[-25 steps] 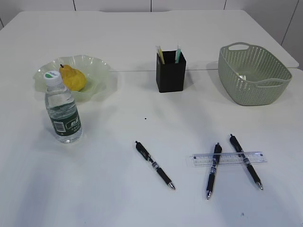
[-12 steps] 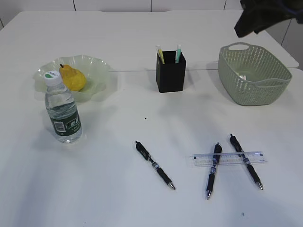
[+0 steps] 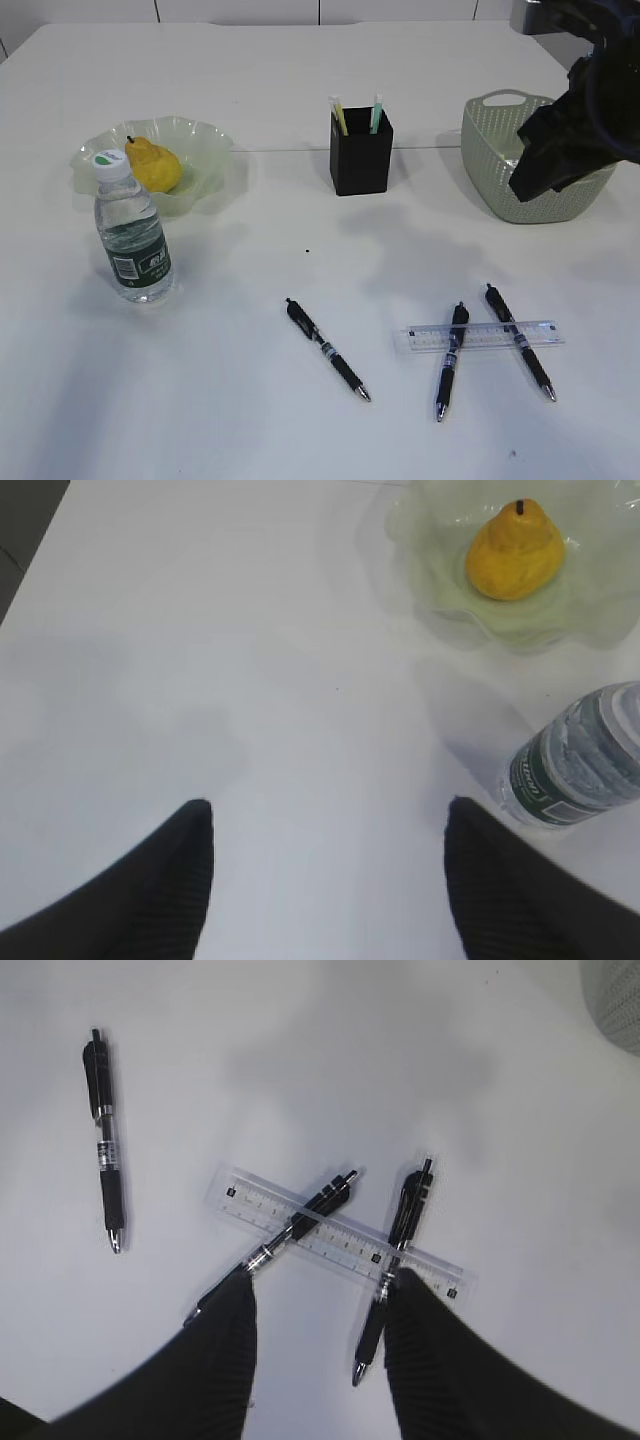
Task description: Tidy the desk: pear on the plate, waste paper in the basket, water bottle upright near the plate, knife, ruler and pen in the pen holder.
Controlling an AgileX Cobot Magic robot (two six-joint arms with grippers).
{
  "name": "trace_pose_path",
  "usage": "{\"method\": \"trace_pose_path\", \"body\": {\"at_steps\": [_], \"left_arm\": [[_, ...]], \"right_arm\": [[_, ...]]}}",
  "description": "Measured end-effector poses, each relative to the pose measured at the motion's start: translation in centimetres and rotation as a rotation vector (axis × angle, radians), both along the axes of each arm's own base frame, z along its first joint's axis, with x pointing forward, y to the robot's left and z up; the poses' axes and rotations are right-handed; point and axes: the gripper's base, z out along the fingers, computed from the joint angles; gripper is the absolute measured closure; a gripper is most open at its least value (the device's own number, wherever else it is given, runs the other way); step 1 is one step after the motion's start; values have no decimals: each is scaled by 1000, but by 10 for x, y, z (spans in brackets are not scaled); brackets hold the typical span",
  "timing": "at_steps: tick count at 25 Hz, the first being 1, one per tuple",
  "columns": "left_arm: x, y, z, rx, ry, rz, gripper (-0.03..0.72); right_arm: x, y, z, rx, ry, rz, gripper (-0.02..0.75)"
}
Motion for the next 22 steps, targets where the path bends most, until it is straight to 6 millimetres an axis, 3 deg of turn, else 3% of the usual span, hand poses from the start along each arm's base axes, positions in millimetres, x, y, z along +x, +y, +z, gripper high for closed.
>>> {"method": "trace_pose_path", "body": {"at_steps": [4,6,9,14,17,22], "left_arm": [[0,0,0,0,-2,-1,178],[1,0,-1,0,2,-2,178],[4,-1,-4,2,14,-2,178],[8,-2,-8,4,28,-5,178],[9,-2,-9,3,30,-6,178],[10,-3,-9,1,17,-12,178]], "right_arm": [[5,0,1,-4,-60,9,422],[8,0,-2,-42,-88,100,422],[17,1,-18,-112,-89,283,422],[35,4,-60,-182,-18,494,422],[36,5,-80,-313,47,765,421],[36,12,-94,-336,82,937,420]]}}
